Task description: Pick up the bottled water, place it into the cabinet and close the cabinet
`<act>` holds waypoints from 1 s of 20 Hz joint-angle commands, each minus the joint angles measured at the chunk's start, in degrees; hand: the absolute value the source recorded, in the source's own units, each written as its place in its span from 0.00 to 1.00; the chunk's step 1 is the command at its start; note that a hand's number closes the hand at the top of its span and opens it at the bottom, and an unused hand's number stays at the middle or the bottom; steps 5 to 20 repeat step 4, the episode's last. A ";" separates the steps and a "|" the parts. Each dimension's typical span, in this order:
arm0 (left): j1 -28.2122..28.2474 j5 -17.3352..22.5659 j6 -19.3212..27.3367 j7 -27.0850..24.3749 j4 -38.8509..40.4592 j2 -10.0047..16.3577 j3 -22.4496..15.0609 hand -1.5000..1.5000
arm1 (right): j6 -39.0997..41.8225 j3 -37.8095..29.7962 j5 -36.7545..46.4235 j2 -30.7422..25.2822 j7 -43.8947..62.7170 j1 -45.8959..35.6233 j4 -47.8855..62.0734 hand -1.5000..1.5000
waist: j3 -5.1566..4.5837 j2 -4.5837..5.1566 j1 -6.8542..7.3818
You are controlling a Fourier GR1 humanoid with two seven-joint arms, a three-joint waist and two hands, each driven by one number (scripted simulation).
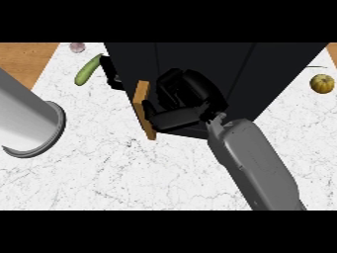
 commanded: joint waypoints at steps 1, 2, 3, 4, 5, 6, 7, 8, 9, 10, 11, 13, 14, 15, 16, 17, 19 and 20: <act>-0.66 -0.25 -1.59 -0.88 -1.69 -0.91 -0.03 0.00 | -4.23 -7.40 3.00 -0.56 -4.05 -9.68 12.58 1.00 | -0.09 2.01 -0.34; -0.09 0.80 -1.88 -0.48 -1.98 0.09 1.04 0.00 | -3.41 -7.19 2.40 -1.56 -5.52 -8.22 13.33 1.00 | -0.04 2.07 -0.18; -0.68 -0.44 -3.00 -1.64 1.13 -0.92 1.04 0.00 | -3.72 -7.21 1.63 -1.29 -4.65 -10.55 13.79 1.00 | -0.22 2.25 -0.09; -0.94 -1.40 -1.07 -1.59 -1.05 -2.07 0.28 0.00 | -4.29 -6.94 1.59 -1.67 -4.93 -10.40 14.29 1.00 | -0.15 2.10 -0.36; -0.94 -1.40 -1.07 -1.59 -1.05 -2.07 0.28 0.00 | -4.29 -6.94 1.59 -1.67 -4.93 -10.40 14.29 1.00 | -0.15 2.10 -0.36; -0.94 -1.40 -1.07 -1.59 -1.05 -2.07 0.28 0.00 | -4.29 -6.94 1.59 -1.67 -4.93 -10.40 14.29 1.00 | -0.15 2.10 -0.36; -0.94 -1.40 -1.07 -1.59 -1.05 -2.07 0.28 0.00 | -4.29 -6.94 1.59 -1.67 -4.93 -10.40 14.29 1.00 | -0.15 2.10 -0.36; -0.94 -1.40 -1.07 -1.59 -1.05 -2.07 0.28 0.00 | -4.29 -6.94 1.59 -1.67 -4.93 -10.40 14.29 1.00 | -0.15 2.10 -0.36; -0.94 -1.40 -1.07 -1.59 -1.05 -2.07 0.28 0.00 | -4.29 -6.94 1.59 -1.67 -4.93 -10.40 14.29 1.00 | -0.15 2.10 -0.36; -0.94 -1.40 -1.07 -1.59 -1.05 -2.07 0.28 0.00 | -4.29 -6.94 1.59 -1.67 -4.93 -10.40 14.29 1.00 | -0.15 2.10 -0.36; -0.94 -1.40 -1.07 -1.59 -1.05 -2.07 0.28 0.00 | -4.29 -6.94 1.59 -1.67 -4.93 -10.40 14.29 1.00 | -0.15 2.10 -0.36; -0.94 -1.40 -1.07 -1.59 -1.05 -2.07 0.28 0.00 | -4.29 -6.94 1.59 -1.67 -4.93 -10.40 14.29 1.00 | -0.15 2.10 -0.36; -0.94 -1.40 -1.07 -1.59 -1.05 -2.07 0.28 0.00 | -4.29 -6.94 1.59 -1.67 -4.93 -10.40 14.29 1.00 | -0.15 2.10 -0.36; -0.94 -1.40 -1.07 -1.59 -1.05 -2.07 0.28 0.00 | -4.29 -6.94 1.59 -1.67 -4.93 -10.40 14.29 1.00 | -0.15 2.10 -0.36; -0.94 -1.40 -1.07 -1.59 -1.05 -2.07 0.28 0.00 | -4.29 -6.94 1.59 -1.67 -4.93 -10.40 14.29 1.00 | -0.15 2.10 -0.36; -0.94 -1.40 -1.07 -1.59 -1.05 -2.07 0.28 0.00 | -4.29 -6.94 1.59 -1.67 -4.93 -10.40 14.29 1.00 | -0.15 2.10 -0.36; -0.94 -1.40 -1.07 -1.59 -1.05 -2.07 0.28 0.00 | -4.29 -6.94 1.59 -1.67 -4.93 -10.40 14.29 1.00 | -0.15 2.10 -0.36; -0.94 -1.40 -1.07 -1.59 -1.05 -2.07 0.28 0.00 | -4.29 -6.94 1.59 -1.67 -4.93 -10.40 14.29 1.00 | -0.15 2.10 -0.36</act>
